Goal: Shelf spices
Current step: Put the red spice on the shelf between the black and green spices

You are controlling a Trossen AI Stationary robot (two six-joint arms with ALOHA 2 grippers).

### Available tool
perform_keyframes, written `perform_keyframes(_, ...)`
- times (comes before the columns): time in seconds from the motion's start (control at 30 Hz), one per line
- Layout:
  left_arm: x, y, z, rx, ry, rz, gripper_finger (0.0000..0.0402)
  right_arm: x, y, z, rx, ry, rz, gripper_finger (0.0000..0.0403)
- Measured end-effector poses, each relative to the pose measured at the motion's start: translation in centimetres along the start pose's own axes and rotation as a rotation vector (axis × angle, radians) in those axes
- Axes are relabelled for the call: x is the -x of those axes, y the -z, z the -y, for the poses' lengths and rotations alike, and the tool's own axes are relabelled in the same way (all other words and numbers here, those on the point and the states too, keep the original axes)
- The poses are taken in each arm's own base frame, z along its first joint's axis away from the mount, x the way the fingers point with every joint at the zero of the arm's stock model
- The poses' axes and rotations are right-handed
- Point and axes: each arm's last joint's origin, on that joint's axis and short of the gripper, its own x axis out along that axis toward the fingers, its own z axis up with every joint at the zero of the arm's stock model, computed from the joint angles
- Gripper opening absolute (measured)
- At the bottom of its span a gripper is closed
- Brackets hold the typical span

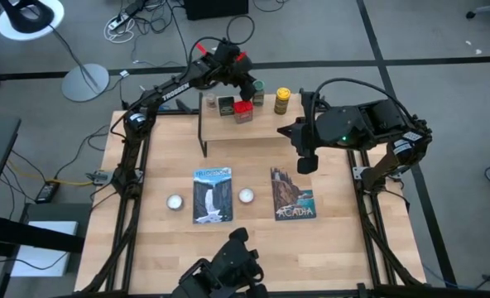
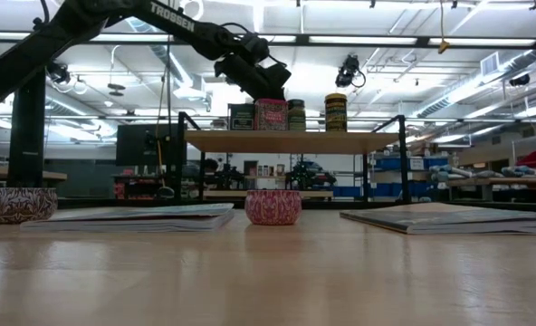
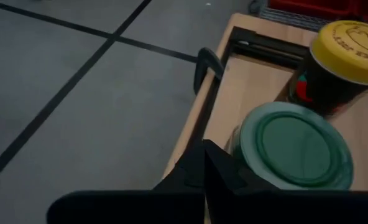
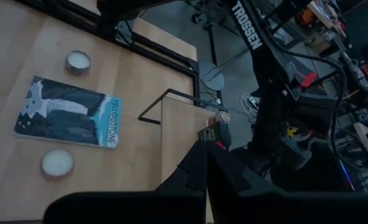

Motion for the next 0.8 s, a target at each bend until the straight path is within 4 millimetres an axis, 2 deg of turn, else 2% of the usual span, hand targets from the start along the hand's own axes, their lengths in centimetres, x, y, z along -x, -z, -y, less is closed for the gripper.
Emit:
perform_keyframes(0.33,0.0,0.2,0.3,0.005,0.070,-0.017,0.0001,0.0,0.0,0.0,-0.001,0.000,0.000,0.0000)
perform_keyframes(0.8,-0.4,0.0,1.8,-0.057,0.130,-0.012,0.0001,0.0,0.1,0.0,-0.012,-0.002,-0.005,0.0000)
